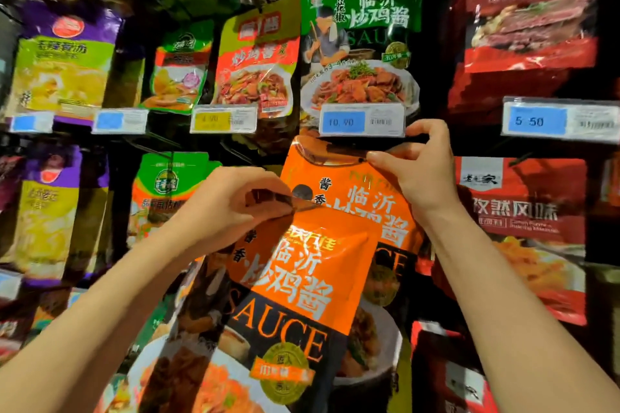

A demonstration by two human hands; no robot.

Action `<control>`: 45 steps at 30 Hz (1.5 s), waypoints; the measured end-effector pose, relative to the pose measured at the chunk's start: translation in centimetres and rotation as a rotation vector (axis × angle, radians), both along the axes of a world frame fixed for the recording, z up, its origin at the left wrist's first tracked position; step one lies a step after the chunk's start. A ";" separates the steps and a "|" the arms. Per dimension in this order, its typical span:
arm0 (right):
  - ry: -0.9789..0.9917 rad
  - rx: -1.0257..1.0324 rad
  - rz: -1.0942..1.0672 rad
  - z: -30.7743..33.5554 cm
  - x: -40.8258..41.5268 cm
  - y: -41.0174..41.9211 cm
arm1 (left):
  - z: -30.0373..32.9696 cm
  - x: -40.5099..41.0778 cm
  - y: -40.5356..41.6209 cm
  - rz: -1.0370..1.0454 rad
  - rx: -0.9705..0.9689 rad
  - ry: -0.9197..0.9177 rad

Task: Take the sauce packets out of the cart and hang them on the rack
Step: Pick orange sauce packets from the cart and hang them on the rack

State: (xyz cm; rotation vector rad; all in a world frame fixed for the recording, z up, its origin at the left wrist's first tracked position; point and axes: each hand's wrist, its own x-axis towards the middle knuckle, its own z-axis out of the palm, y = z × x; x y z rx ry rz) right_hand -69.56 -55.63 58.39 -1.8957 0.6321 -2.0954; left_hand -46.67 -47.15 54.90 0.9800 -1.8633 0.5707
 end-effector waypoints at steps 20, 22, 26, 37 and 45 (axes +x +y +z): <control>0.342 -0.191 -0.106 -2.7 -0.3 5.8 | -1.7 -4.4 1.0 -0.030 -0.036 0.119; 0.375 -0.174 -0.025 -2.6 -0.5 6.2 | -1.7 -4.5 1.1 -0.001 -0.013 0.114; 0.491 -0.203 0.015 -2.4 -0.3 6.8 | -2.1 -4.2 0.8 -0.007 0.100 0.097; 0.702 -0.119 -0.257 -3.4 -2.2 6.9 | -3.7 -5.2 0.0 -0.021 0.062 0.176; 0.441 -0.028 -0.183 -3.8 -4.6 6.6 | -1.9 -5.8 0.2 0.000 0.019 0.154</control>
